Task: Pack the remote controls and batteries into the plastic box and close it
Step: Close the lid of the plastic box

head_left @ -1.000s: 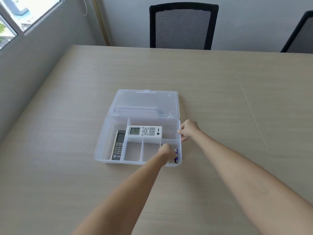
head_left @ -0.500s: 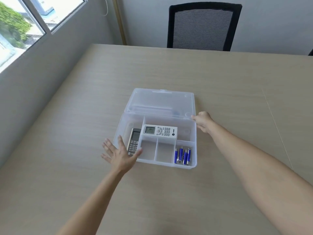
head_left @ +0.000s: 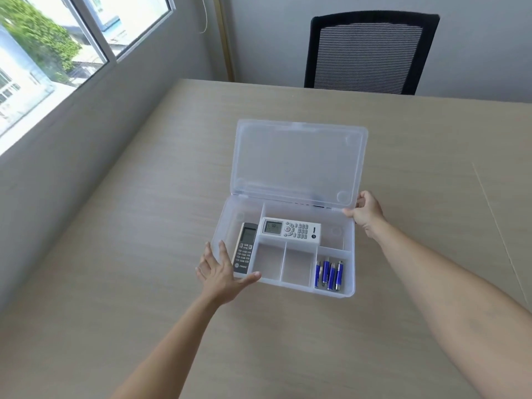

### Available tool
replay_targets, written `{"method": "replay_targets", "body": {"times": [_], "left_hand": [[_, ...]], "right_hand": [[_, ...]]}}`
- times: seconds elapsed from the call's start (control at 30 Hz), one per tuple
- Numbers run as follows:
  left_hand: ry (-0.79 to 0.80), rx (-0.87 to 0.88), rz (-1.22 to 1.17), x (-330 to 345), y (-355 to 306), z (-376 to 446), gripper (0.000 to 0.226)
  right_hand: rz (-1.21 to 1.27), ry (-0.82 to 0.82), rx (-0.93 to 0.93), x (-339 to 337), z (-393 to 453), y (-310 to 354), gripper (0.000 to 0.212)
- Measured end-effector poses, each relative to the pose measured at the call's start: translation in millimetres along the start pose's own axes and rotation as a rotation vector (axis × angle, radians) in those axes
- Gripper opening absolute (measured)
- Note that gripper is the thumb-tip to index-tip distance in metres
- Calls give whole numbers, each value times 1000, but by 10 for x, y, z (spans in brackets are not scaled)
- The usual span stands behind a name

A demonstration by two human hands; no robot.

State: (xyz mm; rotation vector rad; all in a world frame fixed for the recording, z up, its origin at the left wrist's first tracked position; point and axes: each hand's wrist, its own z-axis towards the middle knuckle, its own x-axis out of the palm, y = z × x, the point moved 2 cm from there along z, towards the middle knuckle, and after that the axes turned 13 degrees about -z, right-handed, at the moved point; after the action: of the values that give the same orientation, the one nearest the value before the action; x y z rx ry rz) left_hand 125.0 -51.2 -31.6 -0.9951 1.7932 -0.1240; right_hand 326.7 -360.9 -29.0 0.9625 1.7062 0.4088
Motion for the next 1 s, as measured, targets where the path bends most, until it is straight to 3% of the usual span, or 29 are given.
{"method": "replay_targets", "body": {"times": [0.07,0.17,0.23,0.3,0.37,0.43,0.5,0.57,0.67,0.8,0.9,1.0], "left_hand": [[-3,-2,-18,-18,-6,12,128],[8,21,-55,-33,3,-9,128],[28,49,-199,-54,27,-23,128],[54,12,-592,-172,14,-65,124],[67,-111,-1141,-302,53,-68,106],[75,-176,-1529,-408,123,-46,81],[80,-169,-1623,-477,206,-21,81],[99,-163,-1566,-495,229,-12,90],[97,-88,-1187,-472,118,-96,88],[-30,33,-672,-371,36,-87,93],[-42,15,-505,-290,56,-18,115],[-58,15,-456,-246,85,18,121]], "right_hand": [[10,42,-84,-66,-104,95,33],[447,272,-26,-223,-409,255,21],[679,485,37,-374,-640,243,18],[782,600,13,-513,-820,134,55],[924,635,21,-579,-1020,5,89],[995,623,35,-568,-1202,-93,102],[923,579,31,-479,-1389,-101,103],[693,433,15,-320,-1537,-119,101],[315,271,-90,-38,-1723,-116,90],[-388,216,-27,349,-1729,-236,132],[-439,106,21,452,-1829,-186,135],[-448,70,36,469,-1866,-192,133]]}}
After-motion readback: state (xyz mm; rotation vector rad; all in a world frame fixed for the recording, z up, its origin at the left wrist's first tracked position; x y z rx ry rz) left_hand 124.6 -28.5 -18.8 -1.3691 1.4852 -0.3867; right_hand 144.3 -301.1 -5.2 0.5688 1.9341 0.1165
